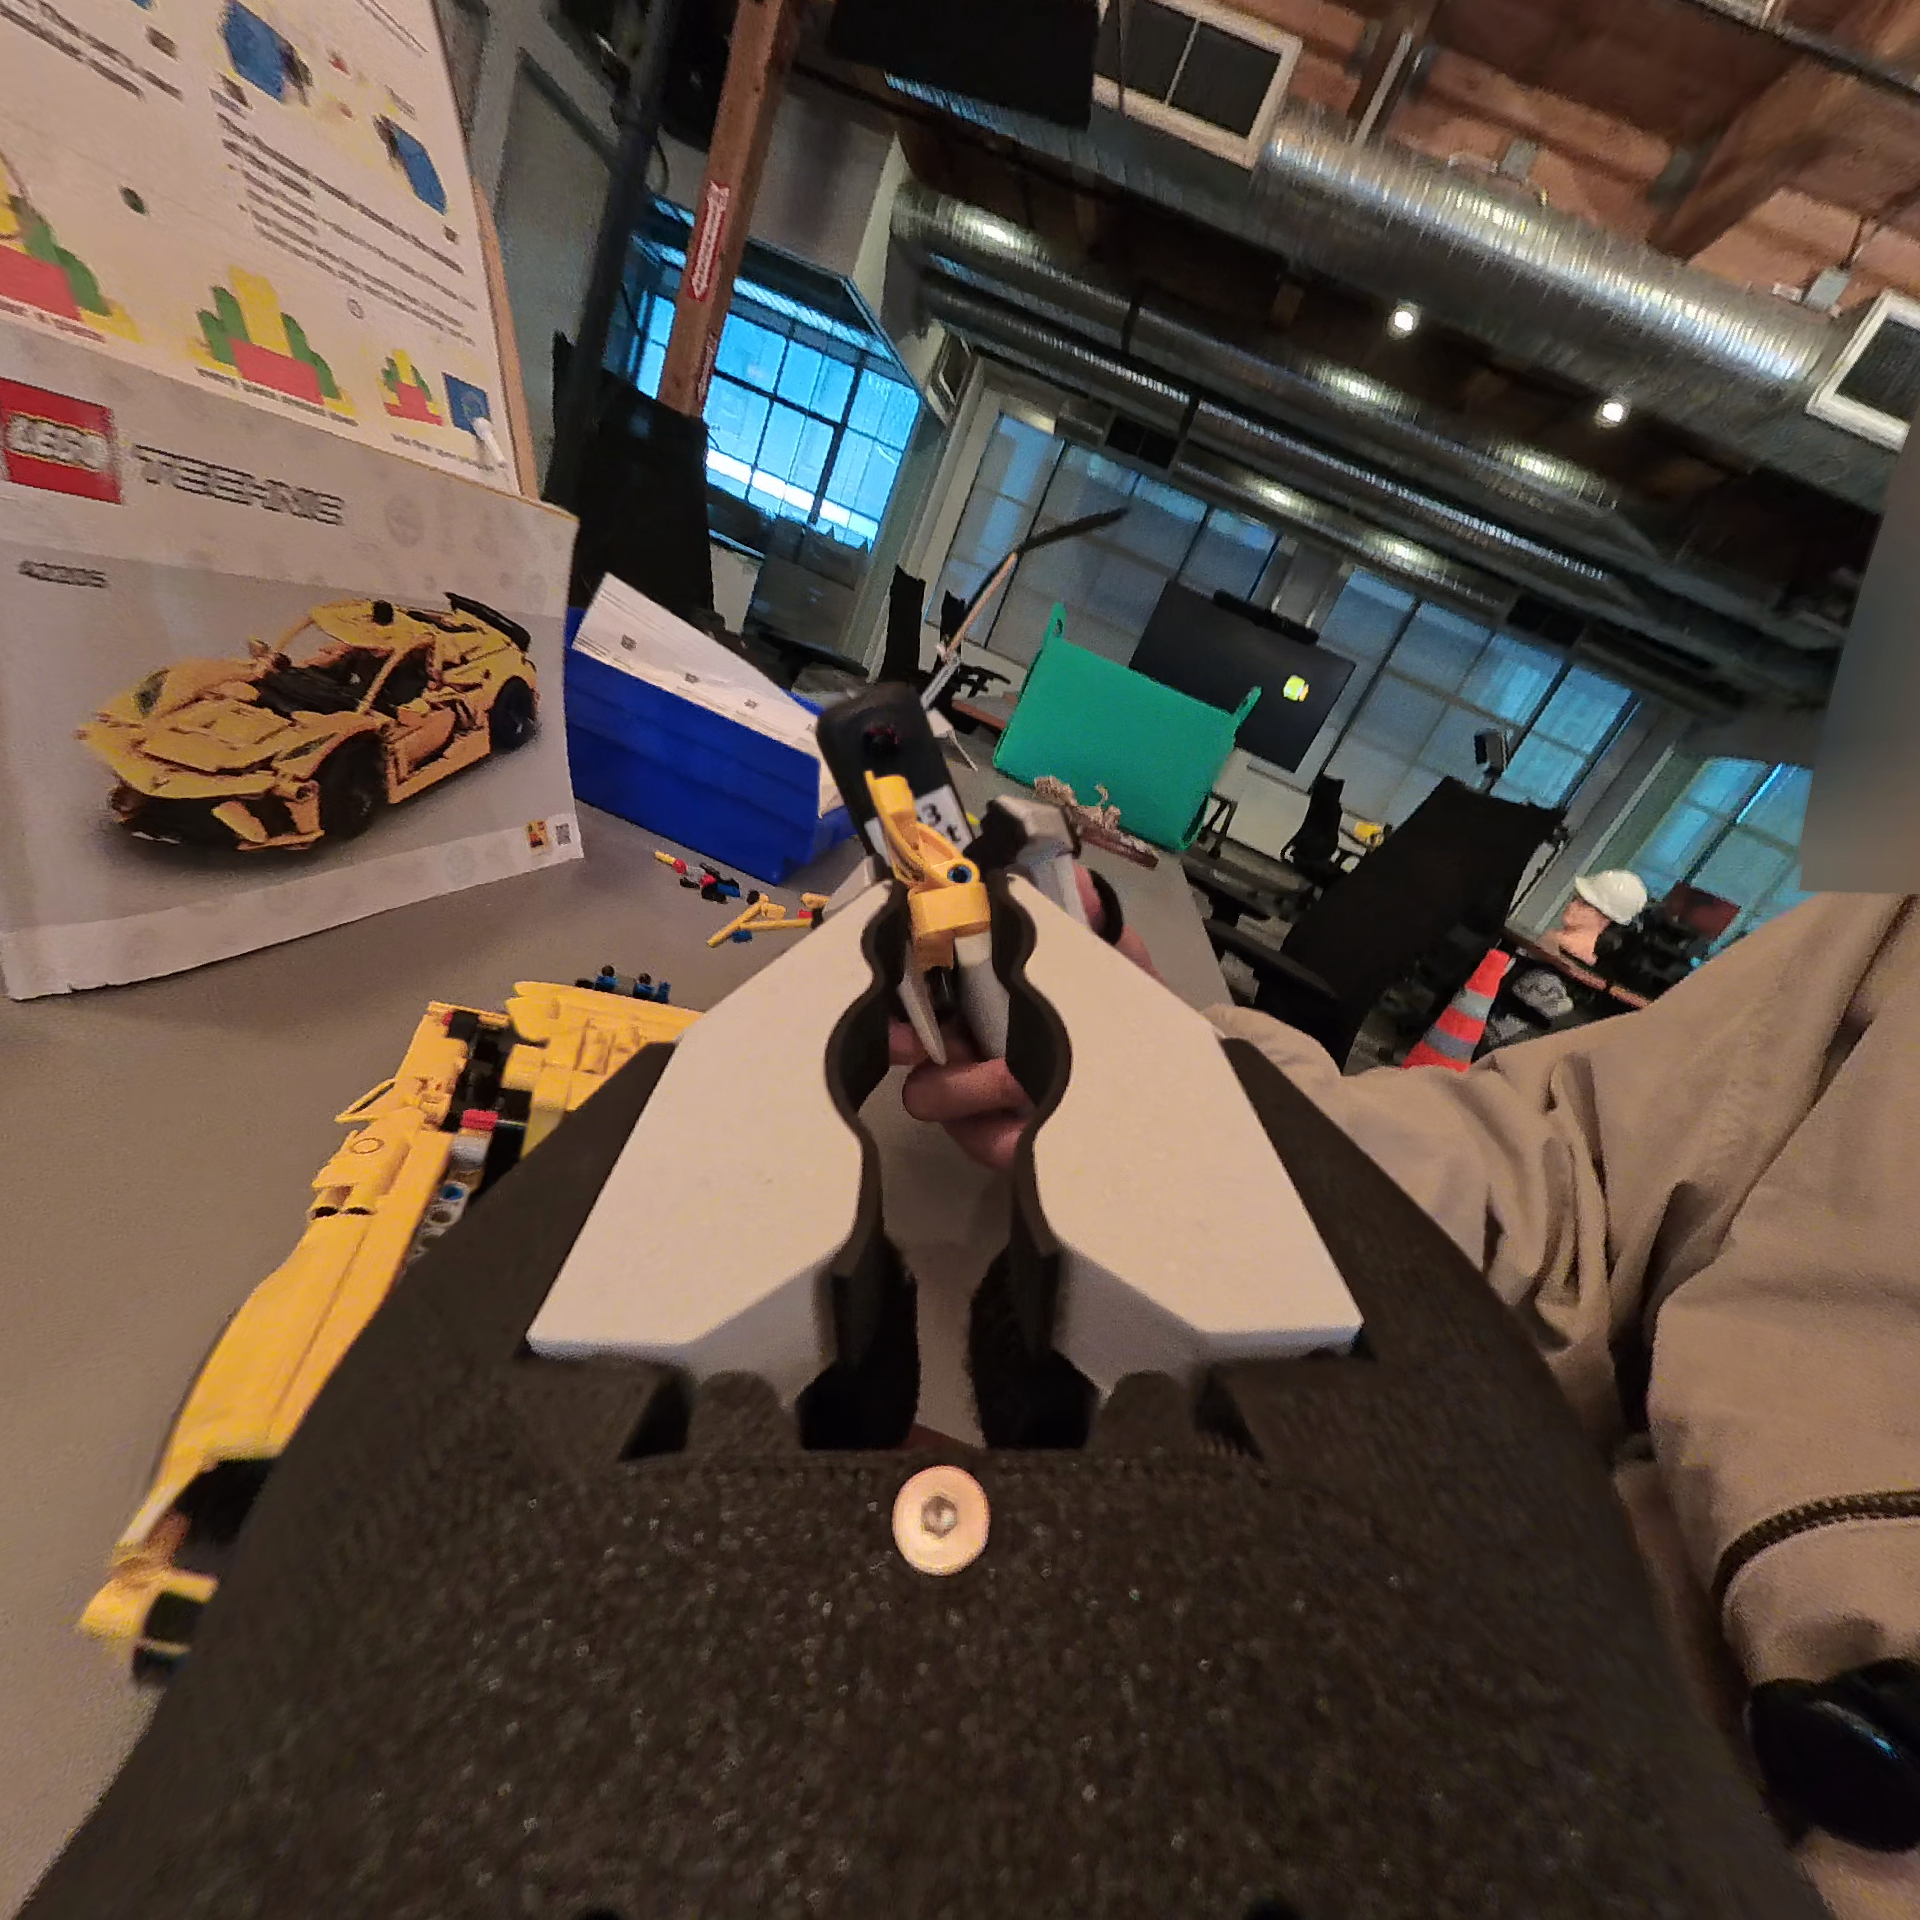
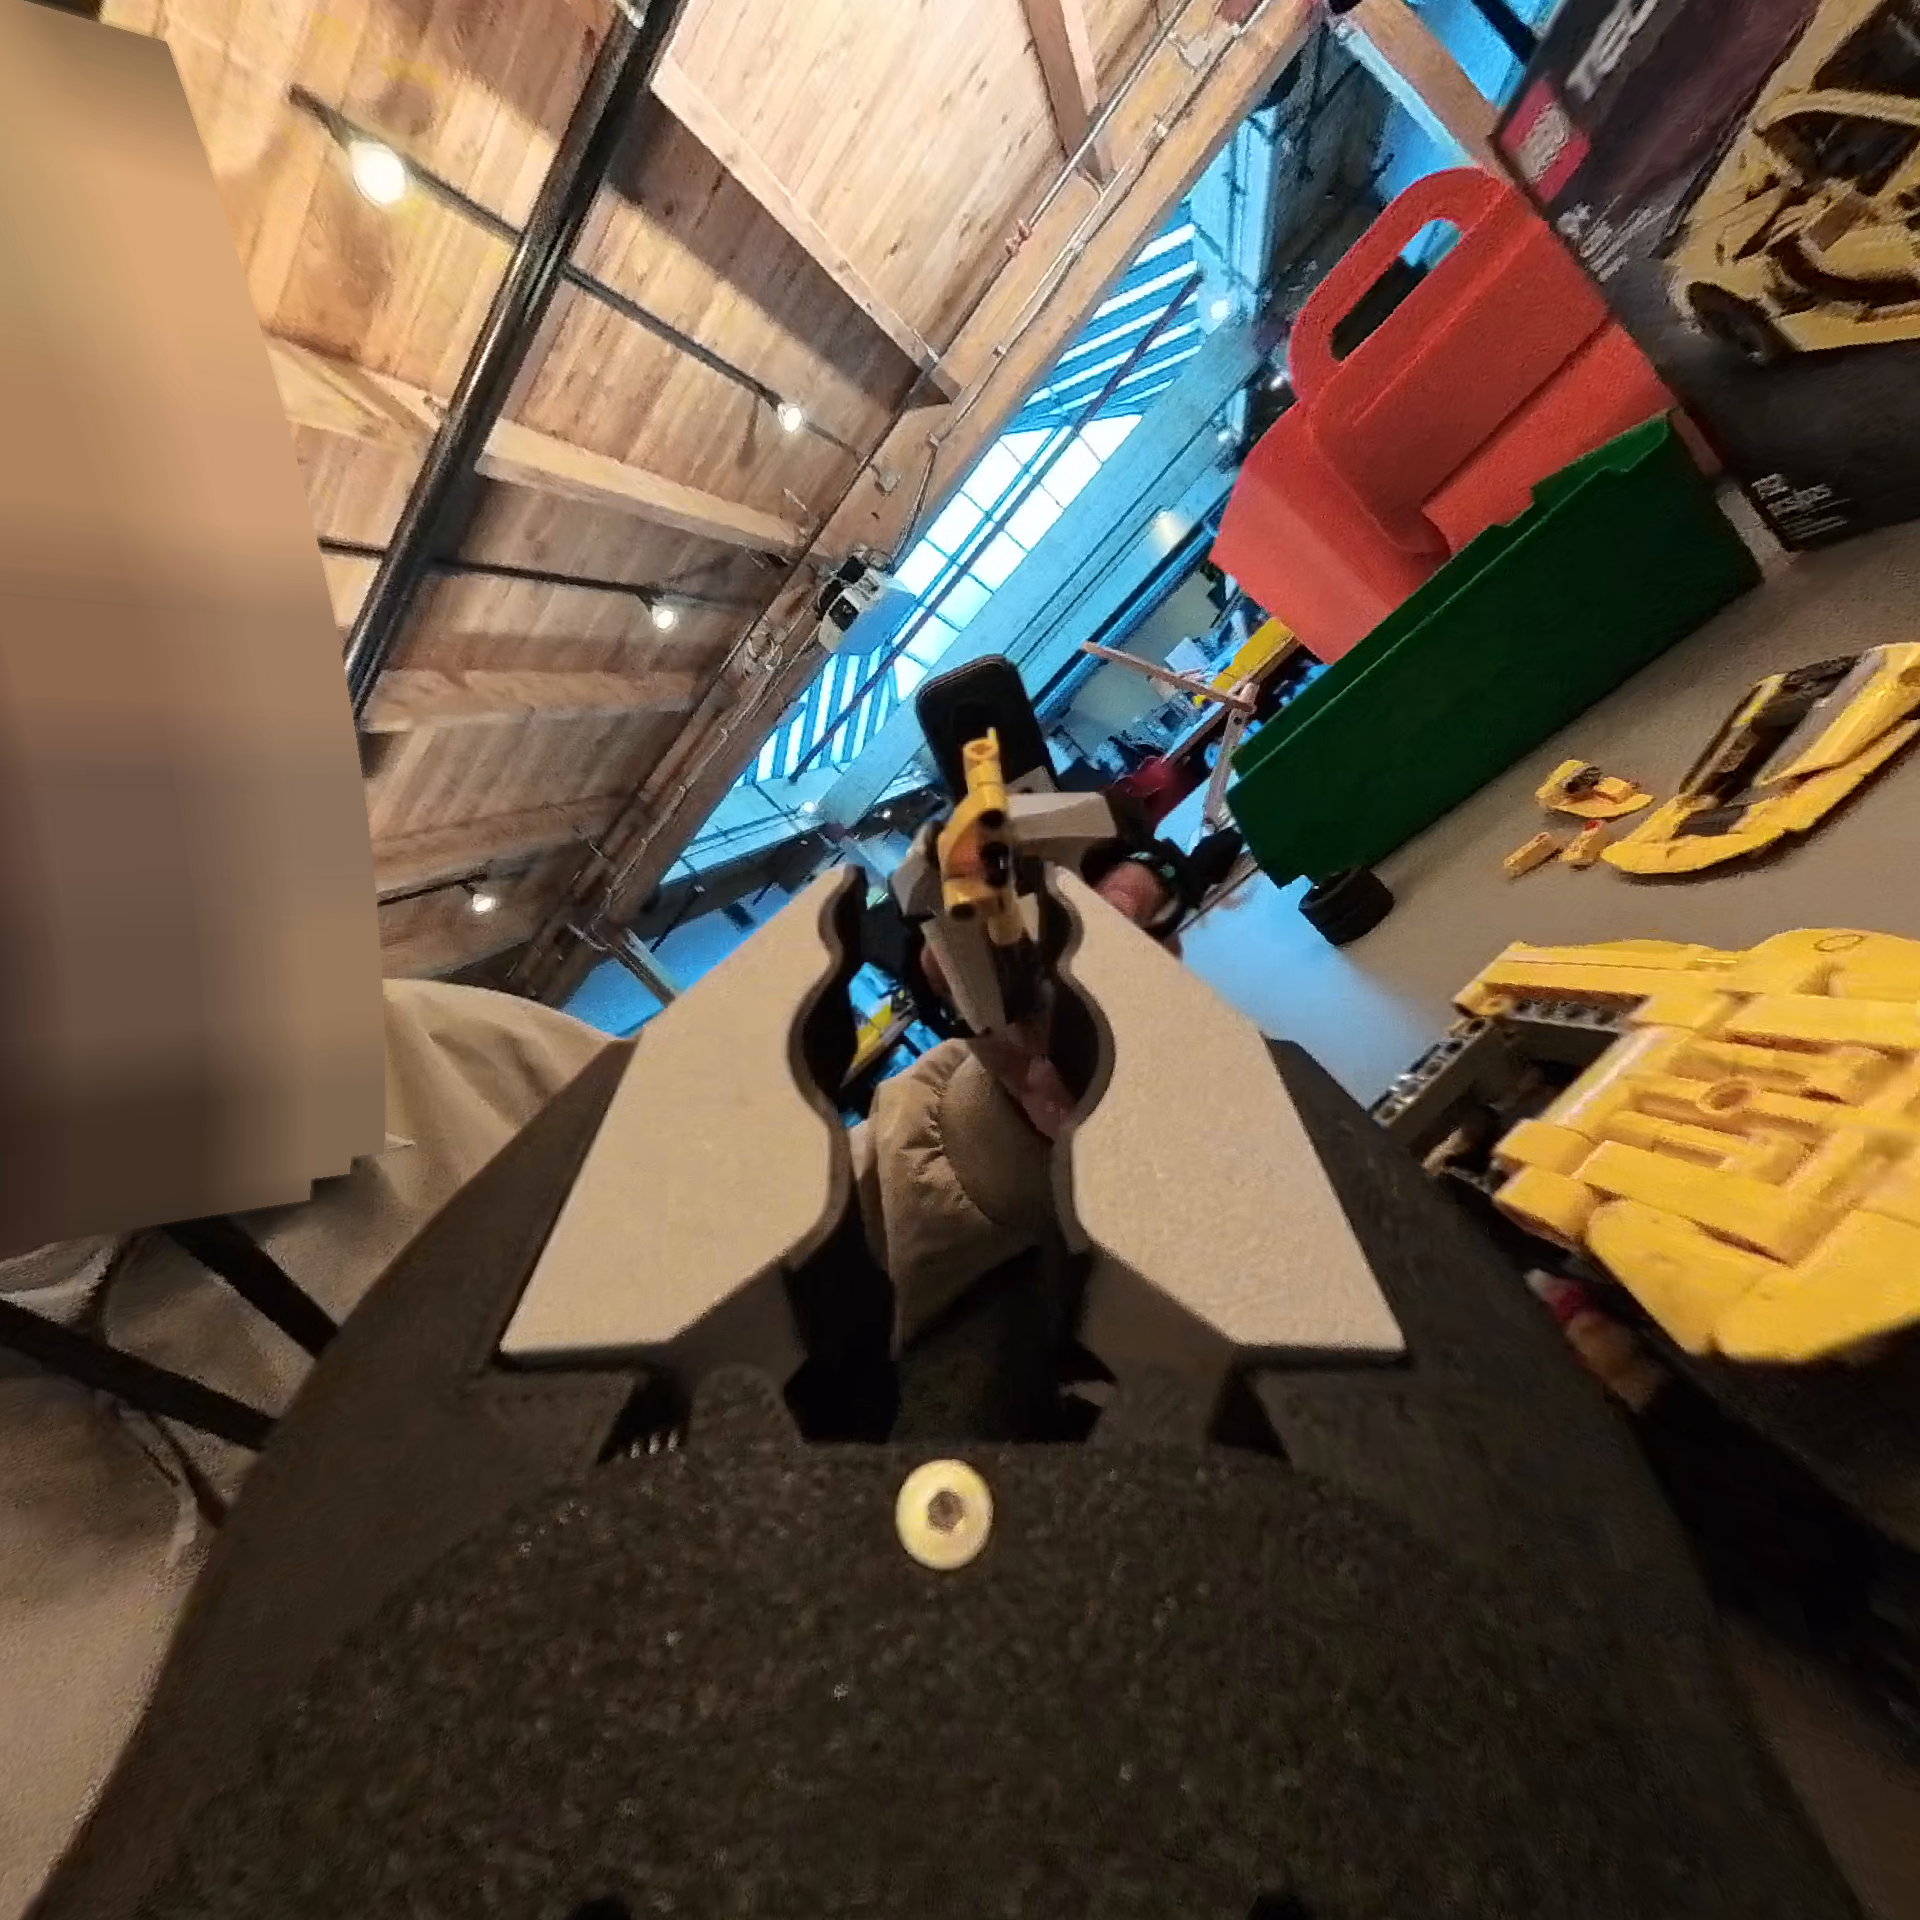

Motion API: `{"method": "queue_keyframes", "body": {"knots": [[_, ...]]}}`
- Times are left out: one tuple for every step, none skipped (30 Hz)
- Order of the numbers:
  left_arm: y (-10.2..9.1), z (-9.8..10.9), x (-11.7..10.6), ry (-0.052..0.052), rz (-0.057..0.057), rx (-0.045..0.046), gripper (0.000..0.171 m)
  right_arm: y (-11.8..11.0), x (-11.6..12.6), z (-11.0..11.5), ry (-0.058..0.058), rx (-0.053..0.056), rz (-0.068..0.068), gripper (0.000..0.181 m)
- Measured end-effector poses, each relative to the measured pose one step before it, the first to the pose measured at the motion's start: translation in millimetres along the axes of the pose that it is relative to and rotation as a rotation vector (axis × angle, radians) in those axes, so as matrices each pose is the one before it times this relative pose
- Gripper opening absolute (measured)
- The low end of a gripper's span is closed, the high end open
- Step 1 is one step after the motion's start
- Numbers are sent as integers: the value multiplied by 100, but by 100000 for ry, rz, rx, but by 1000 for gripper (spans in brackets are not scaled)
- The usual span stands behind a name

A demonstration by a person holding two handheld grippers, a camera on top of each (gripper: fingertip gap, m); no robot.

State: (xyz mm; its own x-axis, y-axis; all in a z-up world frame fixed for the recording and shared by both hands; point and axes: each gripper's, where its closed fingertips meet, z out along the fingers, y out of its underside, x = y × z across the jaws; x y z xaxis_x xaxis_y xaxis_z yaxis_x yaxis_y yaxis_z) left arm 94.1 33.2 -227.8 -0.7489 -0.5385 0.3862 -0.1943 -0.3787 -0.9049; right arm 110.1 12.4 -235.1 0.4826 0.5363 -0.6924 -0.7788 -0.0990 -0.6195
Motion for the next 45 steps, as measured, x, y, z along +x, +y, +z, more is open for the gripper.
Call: {"method": "queue_keyframes", "body": {"knots": [[-494,-590,-530,-1788,-20,1032,14,-291,541,-475,3402,1427,-792,29],[-376,-881,-1099,-5317,2399,-1361,14,-256,460,-456,3432,1201,-1480,27],[-476,-1276,-1842,-9436,3681,-1674,14,-236,398,-423,3123,1120,-1043,26],[-479,-1567,-2497,-11453,1862,-1303,14,-198,388,-373,2704,960,-342,27],[-32,-1689,-3288,-14148,270,-3523,14,-160,326,-313,2040,872,202,27],[704,-1540,-3773,-15500,-32,-6263,14,-214,242,-249,1513,1228,689,27],[1372,-1106,-3576,-13455,-1484,-8213,14,-244,137,-187,846,1614,976,26],[1383,-635,-2981,-9844,-3668,-6738,15,-220,-25,-137,-297,1516,954,24],[800,-364,-2321,-6613,-5849,-2869,15,-159,-80,-87,-792,1047,1244,23],[243,-233,-1598,-3282,-6621,-17,15,-102,-84,-29,-919,713,1562,22],[45,-178,-1365,-3129,-5179,369,15,-11,-98,16,-950,340,1133,21],[85,-135,-1742,-6900,-2652,90,15,82,-59,54,-553,-152,460,21],[238,-55,-1852,-8562,-442,-806,15,172,39,79,361,-718,-102,20],[302,21,-1318,-5914,85,-1340,15,230,147,60,1415,-1144,-610,20],[31,32,-587,-1694,-1190,40,15,226,135,56,1682,-1387,-1174,20],[-215,8,-307,-63,-2771,1603,15,188,63,55,1500,-1260,-1744,21],[-146,36,-328,-81,-3147,1105,15,121,15,9,1235,-982,-1704,20],[100,100,-300,37,-2419,-436,15,46,-12,-7,929,-581,-1233,21],[229,99,-247,291,-2041,-1293,15,-40,-18,-44,598,-51,-703,20],[9,9,-204,507,-2887,89,15,-79,21,-83,411,240,-204,21],[-265,-121,-170,480,-3328,2028,15,-86,94,-138,564,223,282,21],[-181,-134,-117,305,-2058,1272,15,-190,151,-220,836,530,255,22],[-8,-90,29,514,-22,-30,15,-328,242,-326,1560,1028,-411,22],[70,-33,49,-170,636,-414,15,-430,444,-429,3042,1433,-1129,22],[-20,-17,44,-712,721,89,17,-488,557,-495,3772,1528,-1696,21],[-101,-24,66,-898,1118,479,20,-507,497,-503,3477,1566,-1419,21],[-41,11,95,-663,1895,19,20,-529,400,-497,2856,1811,-1246,21],[70,72,143,-389,2044,-694,20,-448,429,-459,3064,1541,-1461,21],[139,126,244,167,1687,-1062,20,-347,438,-412,3261,970,-1605,22],[68,106,375,785,1696,-663,22,-233,365,-342,2913,312,-1786,23],[-26,57,379,471,2247,-123,24,-127,206,-249,2123,-313,-2209,24],[-207,-50,293,-586,2874,777,26,-43,167,-199,2294,-894,-2905,24],[-495,-189,328,-790,3596,2371,28,76,157,-132,2870,-1515,-4225,24],[-802,-321,683,667,4613,4097,31,229,2,-26,2299,-2289,-5455,24],[-1106,-437,1169,2712,5450,5855,33,543,-58,71,1706,-3906,-5795,21],[-1325,-502,1699,4824,6241,7215,34,887,-18,207,1505,-5788,-5199,21],[-1447,-513,2409,7653,7477,7949,36,1182,-147,355,560,-7342,-3844,22],[-1329,-360,2941,9223,8205,7351,36,1288,-486,486,-1430,-7698,-1983,22],[-1008,-87,3509,11479,7479,5700,35,1400,-580,601,-2365,-7789,-185,22],[-568,285,4082,14492,5260,3303,35,1715,-155,681,-495,-8911,2956,25],[150,773,4181,15307,2864,-670,35,1434,-307,737,-3191,-6718,6000,31],[964,1252,3600,12900,2421,-5430,35,703,-310,594,-5494,-2619,8779,31],[1499,1504,2390,6989,3652,-8911,36,201,-310,377,-6726,15,9405,33],[1428,1422,1570,3088,4850,-8817,36,16,-251,123,-6114,206,7171,32],[1064,1137,1081,1275,4519,-6421,38,-156,310,-128,-1039,1362,4505,27]]}}
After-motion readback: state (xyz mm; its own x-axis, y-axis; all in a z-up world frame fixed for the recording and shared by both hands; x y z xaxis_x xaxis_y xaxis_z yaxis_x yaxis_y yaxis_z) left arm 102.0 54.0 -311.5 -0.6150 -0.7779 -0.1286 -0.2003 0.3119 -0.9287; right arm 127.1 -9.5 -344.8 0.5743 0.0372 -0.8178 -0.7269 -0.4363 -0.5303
